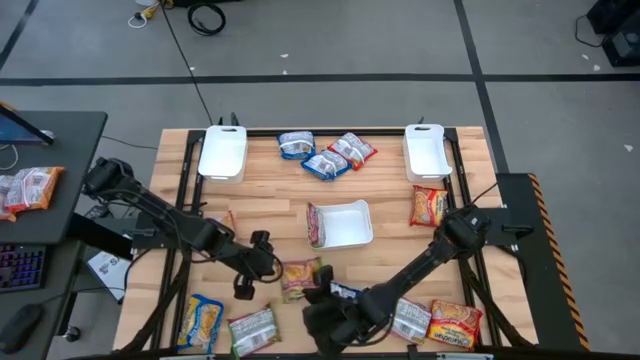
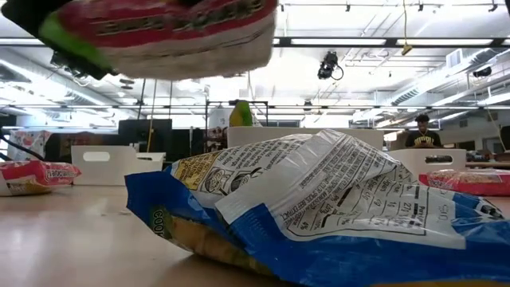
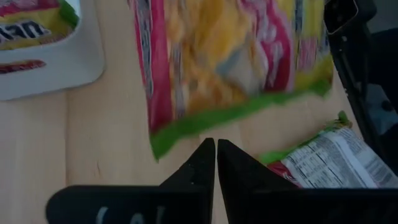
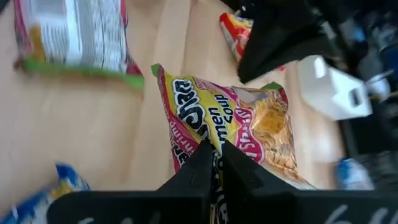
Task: Sort Maruchan noodles
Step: Put the green noodle pack into the bottom white bin
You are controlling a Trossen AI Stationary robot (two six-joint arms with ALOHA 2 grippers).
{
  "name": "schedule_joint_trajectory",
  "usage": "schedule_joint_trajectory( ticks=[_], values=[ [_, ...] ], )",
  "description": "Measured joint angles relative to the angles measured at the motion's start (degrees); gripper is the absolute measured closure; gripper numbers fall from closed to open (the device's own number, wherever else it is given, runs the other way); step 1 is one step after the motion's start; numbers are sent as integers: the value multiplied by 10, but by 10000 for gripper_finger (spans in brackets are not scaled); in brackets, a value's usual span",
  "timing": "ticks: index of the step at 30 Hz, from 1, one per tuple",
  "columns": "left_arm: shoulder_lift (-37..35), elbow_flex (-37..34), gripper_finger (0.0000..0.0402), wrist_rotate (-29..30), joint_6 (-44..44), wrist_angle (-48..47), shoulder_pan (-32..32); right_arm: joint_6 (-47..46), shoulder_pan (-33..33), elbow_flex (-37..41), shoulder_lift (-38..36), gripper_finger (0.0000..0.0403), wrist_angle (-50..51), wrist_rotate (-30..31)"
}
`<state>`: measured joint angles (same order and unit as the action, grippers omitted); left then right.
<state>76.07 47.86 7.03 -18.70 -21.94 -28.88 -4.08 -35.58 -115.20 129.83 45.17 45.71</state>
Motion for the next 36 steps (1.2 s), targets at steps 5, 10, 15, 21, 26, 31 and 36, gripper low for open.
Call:
schedule_joint_trajectory(
  ticks=[5, 10, 15, 21, 26, 31, 36],
  values=[
    [0, 0, 377, 0, -9, -2, 1, 36, -9, 0, -28, 383, 59, 27],
    [0, 0, 377, 2, -14, -1, 0, 44, -3, 0, -58, 383, 117, -18],
    [0, 0, 377, 28, -16, 8, 2, 76, 19, 8, -94, 383, 147, -79],
    [0, 0, 377, 81, -11, 10, 2, 134, 67, 115, -175, 383, 105, -163],
    [0, 0, 377, 97, 10, 0, 13, 187, 126, 260, -282, 382, 30, -269],
    [0, 0, 377, 97, 44, -7, 59, 213, 199, 339, -387, 380, 21, -408],
    [0, 0, 377, 98, 105, -6, 135, 214, 299, 330, -425, 382, 74, -571]
  ],
)
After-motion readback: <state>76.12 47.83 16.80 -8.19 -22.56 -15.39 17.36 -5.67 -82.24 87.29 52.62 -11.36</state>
